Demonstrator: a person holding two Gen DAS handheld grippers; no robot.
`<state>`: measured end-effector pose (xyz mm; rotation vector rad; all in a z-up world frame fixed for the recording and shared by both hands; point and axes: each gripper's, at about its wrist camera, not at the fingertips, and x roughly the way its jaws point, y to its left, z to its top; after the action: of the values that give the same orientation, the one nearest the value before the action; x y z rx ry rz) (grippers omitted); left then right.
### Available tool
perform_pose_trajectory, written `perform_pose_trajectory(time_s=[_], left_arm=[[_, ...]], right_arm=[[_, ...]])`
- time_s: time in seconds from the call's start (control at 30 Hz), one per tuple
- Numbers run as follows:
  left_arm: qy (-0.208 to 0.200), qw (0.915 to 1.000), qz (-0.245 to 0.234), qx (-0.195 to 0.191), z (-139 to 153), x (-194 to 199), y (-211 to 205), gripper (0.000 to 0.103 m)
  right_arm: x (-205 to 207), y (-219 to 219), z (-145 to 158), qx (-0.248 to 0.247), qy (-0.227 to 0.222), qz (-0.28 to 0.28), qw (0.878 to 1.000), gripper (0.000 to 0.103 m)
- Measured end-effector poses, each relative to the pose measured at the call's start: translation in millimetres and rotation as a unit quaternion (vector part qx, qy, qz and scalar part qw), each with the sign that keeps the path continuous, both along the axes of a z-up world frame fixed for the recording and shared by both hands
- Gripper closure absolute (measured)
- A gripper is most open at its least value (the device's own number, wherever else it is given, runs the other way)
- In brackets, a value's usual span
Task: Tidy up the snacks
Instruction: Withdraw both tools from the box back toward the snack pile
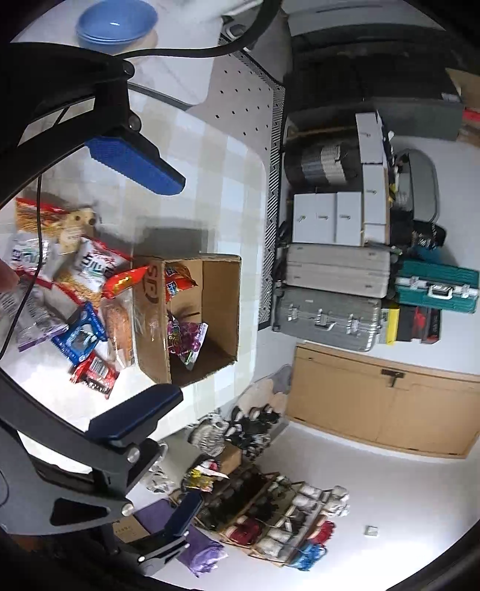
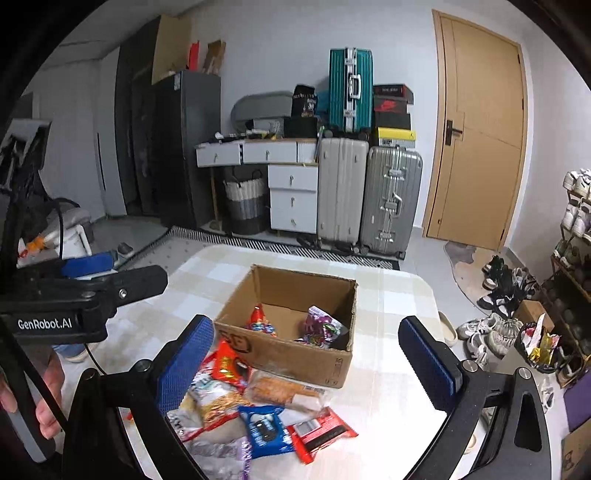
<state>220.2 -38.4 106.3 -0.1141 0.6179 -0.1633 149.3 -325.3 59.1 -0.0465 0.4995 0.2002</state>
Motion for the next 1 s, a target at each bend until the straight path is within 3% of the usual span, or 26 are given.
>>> perform_pose_trajectory(time_s=[0.27,0.53,0.7,0.9,1.0], left_arm=[[-0.098,0.9952,-0.007,0.005,51,-99,3,0.001],[-0.101,0.9948,-0.012,-0.003,84,-164,15,0.001],[-0.079,0.9969,0.001,0.003,64,-194,33,0.001],[-0.037,0.999,0.023,-0.011,6,-202,65,0.001],[-0.033,0.9989,0.033,0.006,-18,-197,73,0.001]], right_arm=[[-79,2,26,0.025,-0.053,0.008,0.998,0.001],[-139,10,48,0.037,-0.068,0.03,0.997,0.001],[-164,20,38,0.039,-0.07,0.042,0.996,0.001],[-178,32,-2,0.026,-0.065,0.042,0.997,0.001],[-176,36,-23,0.024,-0.059,0.043,0.997,0.001]])
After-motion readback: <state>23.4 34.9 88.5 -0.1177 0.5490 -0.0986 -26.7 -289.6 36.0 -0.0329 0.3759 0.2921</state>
